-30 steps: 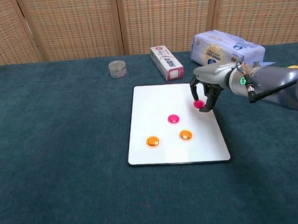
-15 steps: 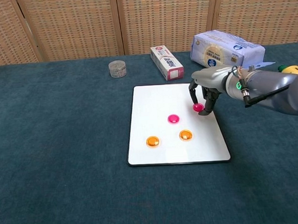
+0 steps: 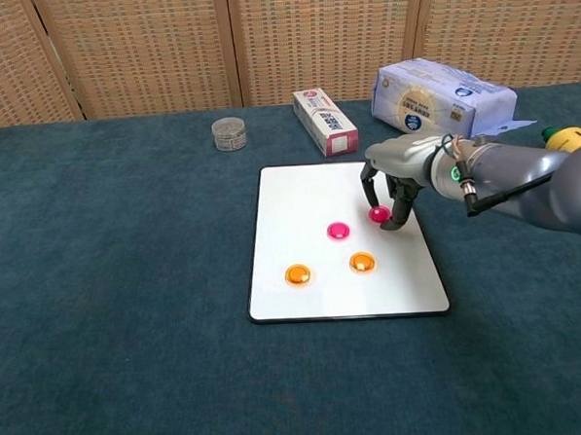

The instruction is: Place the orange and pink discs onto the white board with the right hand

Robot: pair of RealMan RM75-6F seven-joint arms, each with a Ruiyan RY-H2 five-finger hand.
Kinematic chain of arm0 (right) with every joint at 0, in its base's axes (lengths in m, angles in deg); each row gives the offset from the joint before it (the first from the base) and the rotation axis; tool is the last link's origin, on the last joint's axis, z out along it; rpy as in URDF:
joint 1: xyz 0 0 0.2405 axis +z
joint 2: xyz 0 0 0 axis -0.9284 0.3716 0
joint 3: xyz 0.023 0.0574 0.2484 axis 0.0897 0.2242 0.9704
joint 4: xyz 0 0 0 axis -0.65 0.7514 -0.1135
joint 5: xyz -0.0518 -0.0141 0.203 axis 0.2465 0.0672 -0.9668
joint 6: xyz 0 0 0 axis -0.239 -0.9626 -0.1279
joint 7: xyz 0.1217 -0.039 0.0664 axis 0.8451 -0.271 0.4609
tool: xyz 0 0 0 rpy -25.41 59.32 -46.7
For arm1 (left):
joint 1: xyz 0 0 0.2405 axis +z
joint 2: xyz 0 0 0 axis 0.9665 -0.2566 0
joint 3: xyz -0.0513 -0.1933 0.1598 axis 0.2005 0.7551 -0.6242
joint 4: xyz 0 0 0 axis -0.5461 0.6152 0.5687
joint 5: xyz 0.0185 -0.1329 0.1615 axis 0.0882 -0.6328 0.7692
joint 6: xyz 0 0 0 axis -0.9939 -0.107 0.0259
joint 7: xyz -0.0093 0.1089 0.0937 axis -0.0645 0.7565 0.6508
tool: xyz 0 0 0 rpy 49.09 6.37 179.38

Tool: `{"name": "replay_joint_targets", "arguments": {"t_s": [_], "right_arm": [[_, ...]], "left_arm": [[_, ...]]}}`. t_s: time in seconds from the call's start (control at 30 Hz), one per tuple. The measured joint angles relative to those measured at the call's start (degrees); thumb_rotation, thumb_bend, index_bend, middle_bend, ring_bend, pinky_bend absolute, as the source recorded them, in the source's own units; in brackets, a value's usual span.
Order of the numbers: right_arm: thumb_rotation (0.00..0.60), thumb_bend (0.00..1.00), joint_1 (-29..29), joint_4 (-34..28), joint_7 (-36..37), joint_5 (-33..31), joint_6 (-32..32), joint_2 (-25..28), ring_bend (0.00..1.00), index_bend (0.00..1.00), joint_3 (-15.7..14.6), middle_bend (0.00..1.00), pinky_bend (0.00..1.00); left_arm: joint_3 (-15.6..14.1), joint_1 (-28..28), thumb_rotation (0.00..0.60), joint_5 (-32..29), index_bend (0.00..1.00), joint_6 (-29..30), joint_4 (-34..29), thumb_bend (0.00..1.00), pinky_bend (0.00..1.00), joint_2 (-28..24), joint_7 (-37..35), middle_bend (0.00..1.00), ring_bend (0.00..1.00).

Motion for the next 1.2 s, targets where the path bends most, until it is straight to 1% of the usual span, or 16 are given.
{"name": "replay_joint_targets", "arguments": {"t_s": [0.37,0.67,0.87,1.0,1.07,1.13,1.2], "right_arm": [[0.6,0.34,0.27,0.44,-1.38,-1.63,0.0,-0.14,0.95,0.46,-0.2,0.97,1.0],[0.6,0.34,0.22,-0.52,-1.71,-2.05,-0.04,1.04,0.95,0.36,-0.29,0.97,1.0],[0.6,0.34,-0.14,-2.14,-0.99,-0.92,-0.78,2.15,0.95,0.35,-0.25,0.97,1.0],[0.6,0.34,-1.01,-5.46,-0.12,0.81,-2.54,4.39,0.95,0.35,-0.16,0.97,1.0],[0.6,0.34,-1.99,-8.29,0.9,2.43,-3.94,6.44,0.95,0.35,-0.17,0.96,1.0],[0.6,0.34,-3.72,-11.88,2.86,5.13,-5.95,9.44,0.95,0.35,-0.32,0.95,1.0],[0.6,0.34,-5.84,-14.96,5.57,8.38,-7.95,12.69,0.95,0.35,-0.59,0.91,1.0]], "left_arm": [[-0.01,0.05,0.6,-0.01,0.0,-0.03,-0.01,0.0,0.0,-0.22,-0.49,0.0,0.0],[-0.01,0.12,0.6,0.04,0.0,0.14,0.03,0.0,0.0,-0.25,-0.63,0.0,0.0],[-0.01,0.12,0.6,0.07,0.0,0.1,-0.06,0.0,0.0,-0.32,-0.84,0.0,0.0],[-0.02,0.1,0.6,0.25,0.0,0.1,-0.16,0.0,0.0,-0.43,-1.11,0.0,0.0],[-0.1,0.15,0.6,0.55,0.0,0.23,-0.23,0.0,0.0,-0.51,-1.26,0.0,0.0],[-0.25,0.24,0.6,1.06,0.0,0.44,-0.35,0.0,0.0,-0.64,-1.61,0.0,0.0],[-0.43,0.34,0.6,1.52,0.0,0.62,-0.42,0.0,0.0,-0.77,-1.92,0.0,0.0]]}}
